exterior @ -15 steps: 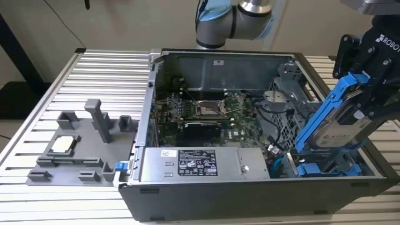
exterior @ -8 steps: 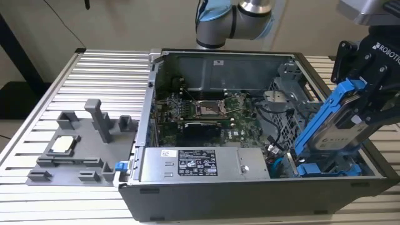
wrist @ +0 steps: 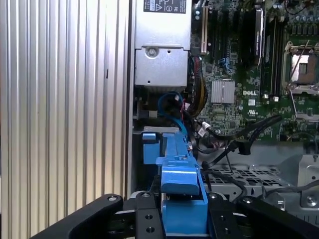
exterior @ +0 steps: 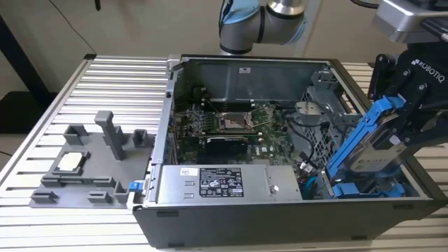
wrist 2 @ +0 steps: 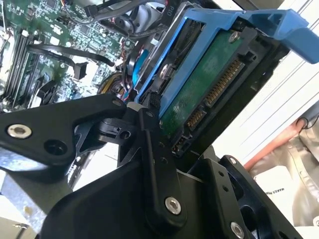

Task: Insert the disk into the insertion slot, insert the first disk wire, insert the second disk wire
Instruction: 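Insert the disk into the insertion slot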

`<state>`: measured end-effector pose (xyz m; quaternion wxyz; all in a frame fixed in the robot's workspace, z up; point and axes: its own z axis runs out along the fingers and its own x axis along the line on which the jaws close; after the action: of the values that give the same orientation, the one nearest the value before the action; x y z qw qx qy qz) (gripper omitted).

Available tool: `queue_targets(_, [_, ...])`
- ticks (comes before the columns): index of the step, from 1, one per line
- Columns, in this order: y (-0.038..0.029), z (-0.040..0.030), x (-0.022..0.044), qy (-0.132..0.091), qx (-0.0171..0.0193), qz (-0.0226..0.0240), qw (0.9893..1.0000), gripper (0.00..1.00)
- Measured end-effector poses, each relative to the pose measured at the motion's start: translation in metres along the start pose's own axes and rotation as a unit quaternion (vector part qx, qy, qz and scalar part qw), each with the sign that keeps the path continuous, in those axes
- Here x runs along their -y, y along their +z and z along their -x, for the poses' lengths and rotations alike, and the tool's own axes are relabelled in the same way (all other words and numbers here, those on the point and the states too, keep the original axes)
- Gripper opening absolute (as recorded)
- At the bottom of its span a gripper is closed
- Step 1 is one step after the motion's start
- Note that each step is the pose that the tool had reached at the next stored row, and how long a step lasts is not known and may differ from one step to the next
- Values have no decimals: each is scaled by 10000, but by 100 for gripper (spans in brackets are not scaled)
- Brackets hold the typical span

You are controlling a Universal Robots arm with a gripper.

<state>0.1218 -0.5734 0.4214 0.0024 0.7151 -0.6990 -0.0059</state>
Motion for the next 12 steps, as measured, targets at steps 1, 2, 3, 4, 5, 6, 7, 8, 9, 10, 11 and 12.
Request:
queue_targets(1, [12, 0, 2, 0, 1, 0, 10000, 33])
queue_targets(2, [24, 0, 5, 0, 0, 0, 10000, 33])
queue_targets(3, [35, -1, 7, 0, 2, 0, 10000, 33])
queue_targets(4, [46, -1, 9, 0, 2, 0, 10000, 33])
queue_targets(5, [55, -1, 11, 0, 3, 0, 10000, 33])
queue_targets(6, [66, -1, 15, 0, 4, 0, 10000, 33])
queue_targets(7, [77, -1, 16, 0, 4, 0, 10000, 33])
queue_targets(8, [90, -1, 17, 1, 4, 0, 10000, 33])
queue_targets(9, [107, -2, 18, 1, 4, 0, 10000, 33])
queue_targets(10, [121, -2, 20, 0, 3, -1, 10000, 33])
queue_targets(11, [137, 0, 23, -1, 3, -1, 10000, 33])
queue_targets(12, [159, -2, 23, 0, 7, -1, 10000, 33])
